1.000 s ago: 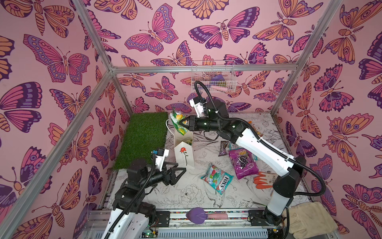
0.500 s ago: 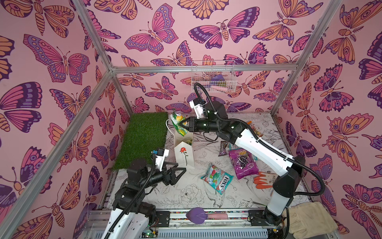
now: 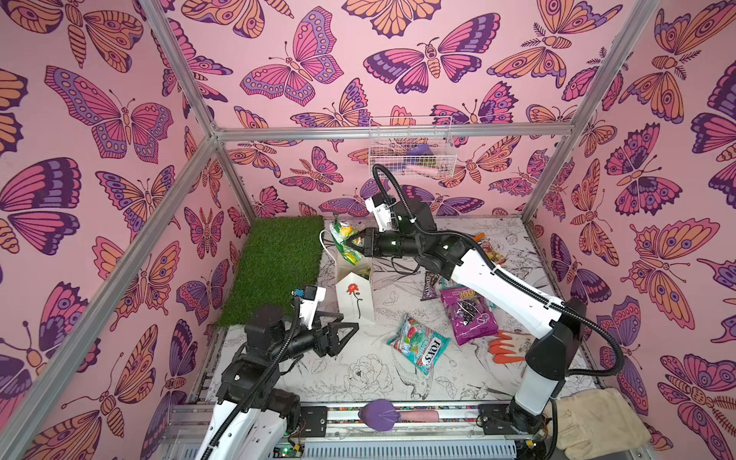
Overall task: Place the snacks into the paper bag
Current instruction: Place the snack in the paper bag.
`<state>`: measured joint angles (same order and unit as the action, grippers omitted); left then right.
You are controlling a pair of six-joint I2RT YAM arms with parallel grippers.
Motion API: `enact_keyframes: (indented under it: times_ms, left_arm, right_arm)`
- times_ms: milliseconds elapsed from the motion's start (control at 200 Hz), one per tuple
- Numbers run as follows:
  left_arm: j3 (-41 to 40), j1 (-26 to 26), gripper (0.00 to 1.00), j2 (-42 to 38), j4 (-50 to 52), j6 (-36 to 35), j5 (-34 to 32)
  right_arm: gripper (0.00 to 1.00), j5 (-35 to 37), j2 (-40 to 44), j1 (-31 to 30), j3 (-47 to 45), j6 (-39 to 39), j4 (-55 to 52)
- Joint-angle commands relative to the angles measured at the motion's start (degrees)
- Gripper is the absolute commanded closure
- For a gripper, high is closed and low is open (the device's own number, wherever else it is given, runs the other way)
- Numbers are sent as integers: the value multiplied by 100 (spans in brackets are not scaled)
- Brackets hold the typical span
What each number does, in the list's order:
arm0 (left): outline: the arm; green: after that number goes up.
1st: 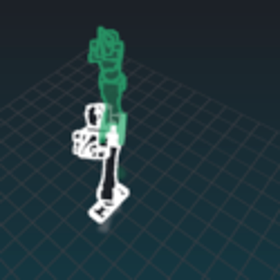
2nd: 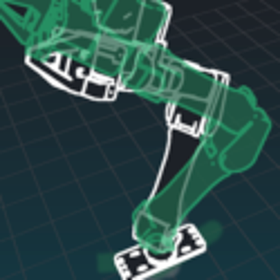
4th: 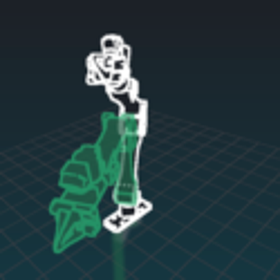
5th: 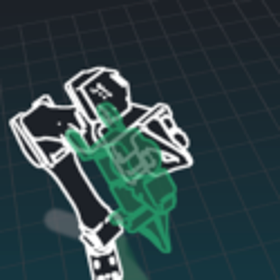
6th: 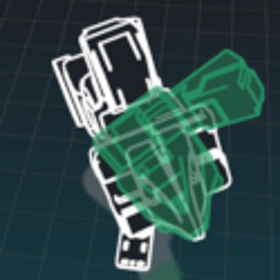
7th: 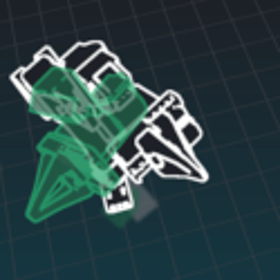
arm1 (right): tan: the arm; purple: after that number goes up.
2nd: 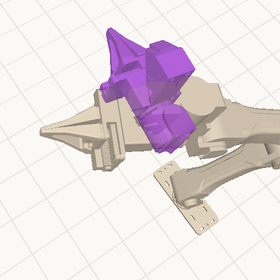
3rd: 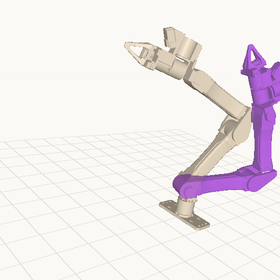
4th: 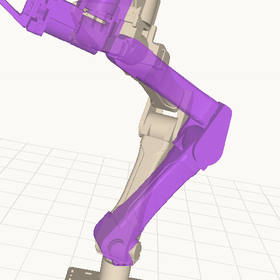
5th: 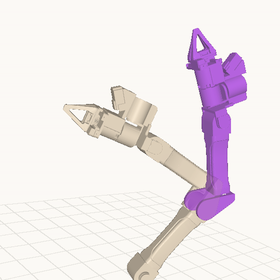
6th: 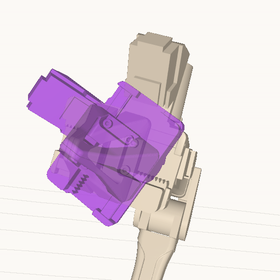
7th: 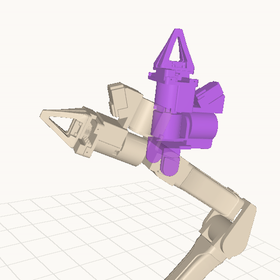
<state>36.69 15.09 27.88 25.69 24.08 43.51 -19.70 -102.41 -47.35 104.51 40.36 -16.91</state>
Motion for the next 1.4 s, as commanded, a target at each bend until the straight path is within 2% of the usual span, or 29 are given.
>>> enact_keyframes:
  times_ms: [0,481,1041,1397]
  left_arm:
    - [-76,38,14,10,-77,-69,-26]
    - [-79,39,14,7,-73,-70,-26]
    - [-74,32,14,7,-74,-70,-27]
    - [-76,40,14,7,-73,-70,-22]
  right_arm:
    - [87,76,-50,-39,-18,38,357]
    - [78,56,-51,-43,-49,61,364]
    - [77,53,-55,-44,-106,87,403]
    - [69,61,-30,-38,-130,97,390]
